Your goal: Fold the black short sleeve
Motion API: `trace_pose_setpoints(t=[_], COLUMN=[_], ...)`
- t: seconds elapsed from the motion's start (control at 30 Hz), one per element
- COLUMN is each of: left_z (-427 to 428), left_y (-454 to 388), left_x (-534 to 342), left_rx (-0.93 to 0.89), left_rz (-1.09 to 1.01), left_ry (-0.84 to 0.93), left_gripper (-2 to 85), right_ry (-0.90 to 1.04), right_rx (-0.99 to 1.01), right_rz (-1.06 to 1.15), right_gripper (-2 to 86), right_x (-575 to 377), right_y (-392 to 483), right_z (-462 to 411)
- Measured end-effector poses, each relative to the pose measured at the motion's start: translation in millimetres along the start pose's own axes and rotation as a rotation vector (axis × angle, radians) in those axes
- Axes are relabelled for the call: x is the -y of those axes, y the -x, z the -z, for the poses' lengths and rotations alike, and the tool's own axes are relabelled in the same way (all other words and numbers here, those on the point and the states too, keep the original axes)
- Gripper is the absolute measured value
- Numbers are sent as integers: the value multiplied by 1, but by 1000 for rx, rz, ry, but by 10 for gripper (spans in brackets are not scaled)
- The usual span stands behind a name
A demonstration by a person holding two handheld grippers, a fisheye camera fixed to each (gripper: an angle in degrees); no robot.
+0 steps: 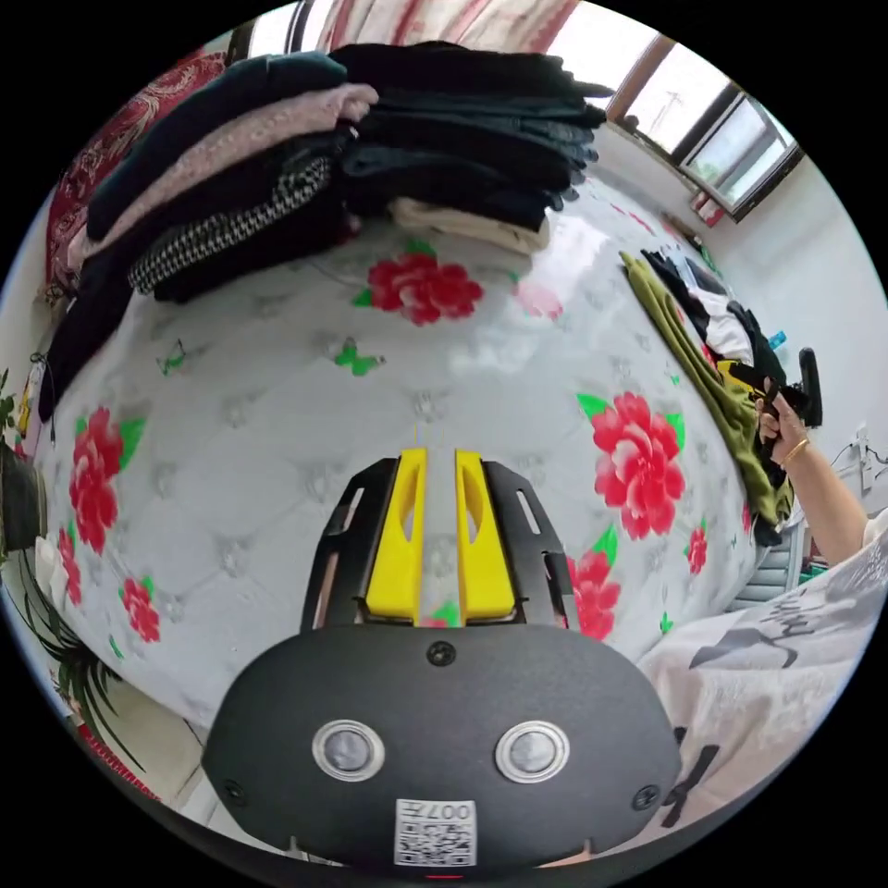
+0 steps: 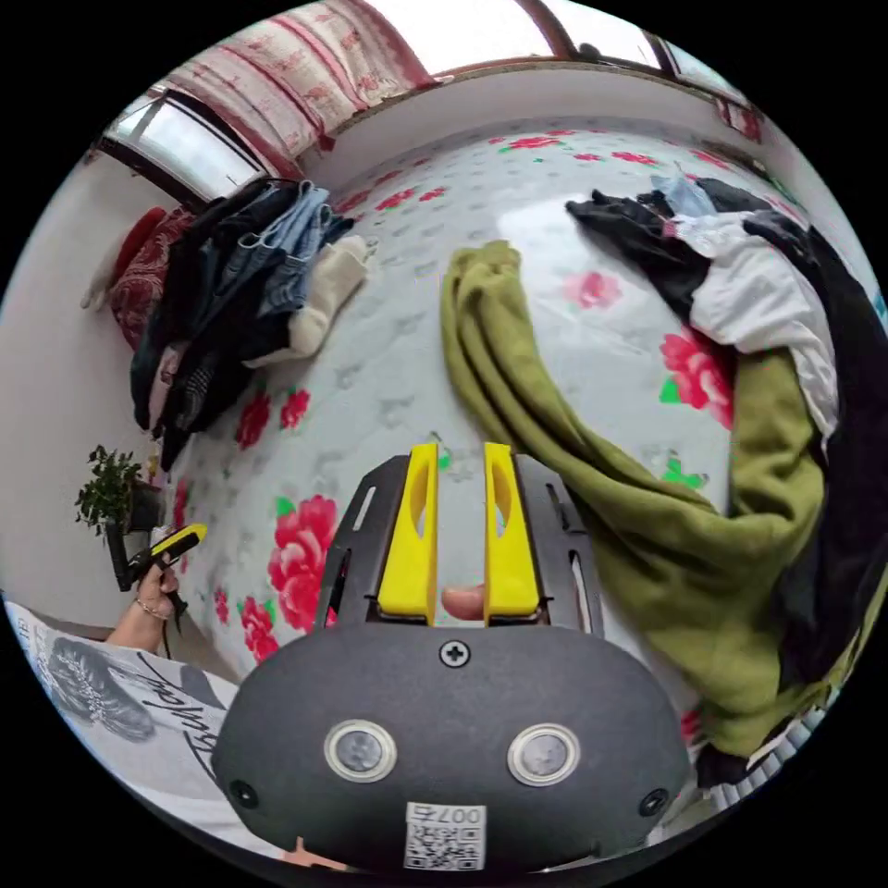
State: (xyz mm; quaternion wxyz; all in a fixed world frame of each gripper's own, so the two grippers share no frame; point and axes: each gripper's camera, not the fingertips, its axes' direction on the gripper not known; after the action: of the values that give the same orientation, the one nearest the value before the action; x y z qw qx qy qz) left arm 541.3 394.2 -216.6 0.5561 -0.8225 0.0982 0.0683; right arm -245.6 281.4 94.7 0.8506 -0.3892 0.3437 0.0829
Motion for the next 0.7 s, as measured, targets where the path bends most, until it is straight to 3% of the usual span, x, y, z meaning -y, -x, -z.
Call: trace_pose_setpoints(t=[0.2, 0.3, 0.47, 0.57, 0.7], left_z=[-35, -50, -51, -49, -15], left_y=[-71, -102, -106, -94, -100], left_x=[-46, -40, -43, -43, -65], left_rx=[-50, 39, 127, 101, 37], left_rz=[-101, -220, -312, -260, -287], left_ry=[227, 307, 328, 350, 134], left_gripper=[52, 57, 52, 35, -5], right_ry=[-86, -109, 29, -157, -344], right_rx=[-579, -730, -478, -264, 38], right_rz=[-307, -422, -606, -713, -507], right_gripper=[98, 97, 40, 16, 2], right_x=[-92, -105, -109, -131, -151], right_y=[-108, -140, -188, -184, -127], right_z=[108, 139, 121, 136, 164])
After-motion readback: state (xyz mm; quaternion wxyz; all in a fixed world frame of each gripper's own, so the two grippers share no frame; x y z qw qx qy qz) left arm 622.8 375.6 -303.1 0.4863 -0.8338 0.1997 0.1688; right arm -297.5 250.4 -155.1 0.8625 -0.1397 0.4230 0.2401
